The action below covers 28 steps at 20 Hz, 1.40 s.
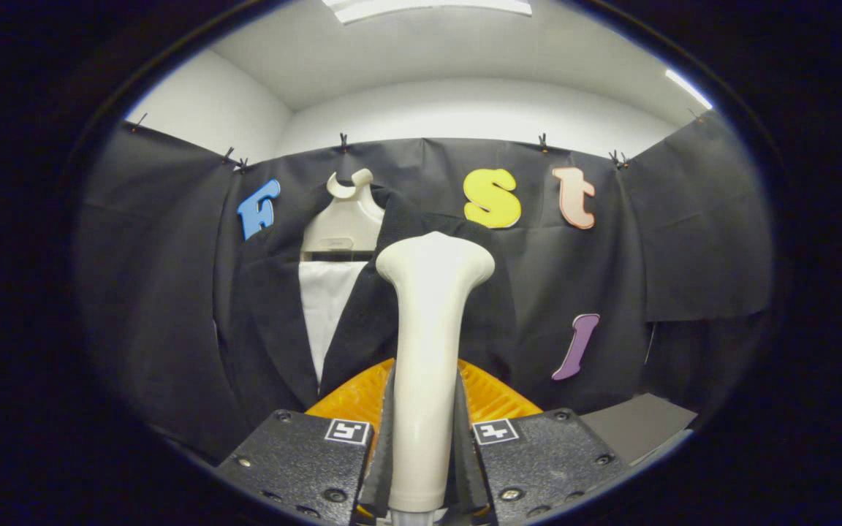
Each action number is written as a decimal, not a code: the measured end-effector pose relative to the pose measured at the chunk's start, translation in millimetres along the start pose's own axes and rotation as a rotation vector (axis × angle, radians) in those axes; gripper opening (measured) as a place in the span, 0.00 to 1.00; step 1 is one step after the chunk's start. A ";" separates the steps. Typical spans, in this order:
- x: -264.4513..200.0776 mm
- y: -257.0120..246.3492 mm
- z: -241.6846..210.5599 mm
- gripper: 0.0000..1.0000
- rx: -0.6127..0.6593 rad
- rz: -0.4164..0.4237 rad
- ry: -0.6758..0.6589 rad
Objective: Iron the clothes twice with a garment steamer, once on the left side and once on the right side.
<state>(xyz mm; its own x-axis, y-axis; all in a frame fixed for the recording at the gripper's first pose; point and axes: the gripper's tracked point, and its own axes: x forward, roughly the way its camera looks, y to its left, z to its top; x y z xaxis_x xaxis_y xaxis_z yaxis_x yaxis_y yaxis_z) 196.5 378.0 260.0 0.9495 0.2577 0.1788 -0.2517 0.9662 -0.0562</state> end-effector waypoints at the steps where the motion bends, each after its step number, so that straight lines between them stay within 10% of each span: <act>1: 0.1 -0.1 -5.0 0.38 0.000 0.002 0.009; 28: -35.1 -11.3 -132.2 0.38 -0.034 0.023 0.236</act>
<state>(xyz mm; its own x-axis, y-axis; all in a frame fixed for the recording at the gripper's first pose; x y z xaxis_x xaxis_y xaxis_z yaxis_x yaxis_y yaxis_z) 190.8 356.9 124.5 0.9621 0.2666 -0.0567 -0.2709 0.9583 -0.0910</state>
